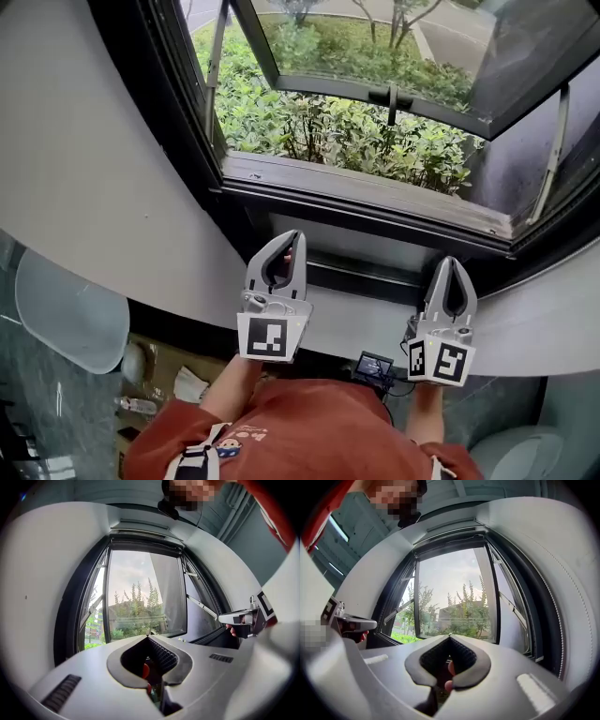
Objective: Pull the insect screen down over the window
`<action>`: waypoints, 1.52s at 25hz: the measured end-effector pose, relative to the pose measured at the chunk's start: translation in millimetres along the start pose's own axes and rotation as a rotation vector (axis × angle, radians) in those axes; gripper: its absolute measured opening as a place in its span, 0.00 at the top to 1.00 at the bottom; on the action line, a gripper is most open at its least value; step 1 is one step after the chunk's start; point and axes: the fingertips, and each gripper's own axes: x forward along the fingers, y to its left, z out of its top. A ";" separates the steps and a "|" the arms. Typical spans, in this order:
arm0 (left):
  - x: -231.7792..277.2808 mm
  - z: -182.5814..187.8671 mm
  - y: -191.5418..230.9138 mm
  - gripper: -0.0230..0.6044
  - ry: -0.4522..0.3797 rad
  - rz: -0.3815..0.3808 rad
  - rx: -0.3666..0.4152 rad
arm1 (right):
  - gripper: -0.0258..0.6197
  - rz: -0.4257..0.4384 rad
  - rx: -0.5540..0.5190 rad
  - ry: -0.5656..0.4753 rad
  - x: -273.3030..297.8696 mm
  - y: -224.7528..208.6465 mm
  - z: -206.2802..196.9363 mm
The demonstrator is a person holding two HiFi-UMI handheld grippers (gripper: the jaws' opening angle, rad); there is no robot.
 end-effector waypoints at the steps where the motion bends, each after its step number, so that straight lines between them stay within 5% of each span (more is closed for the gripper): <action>1: -0.4 -0.7 0.2 0.96 0.001 0.002 0.005 | 0.94 0.000 -0.001 -0.001 0.1 1.9 -0.8; 23: -0.6 11.8 -2.2 0.96 -0.054 -0.012 0.004 | 0.95 0.021 -0.022 -0.069 11.5 18.2 17.3; 38: 13.3 62.8 9.8 0.96 -0.174 0.011 0.032 | 0.95 0.020 -0.079 -0.212 31.0 10.8 72.4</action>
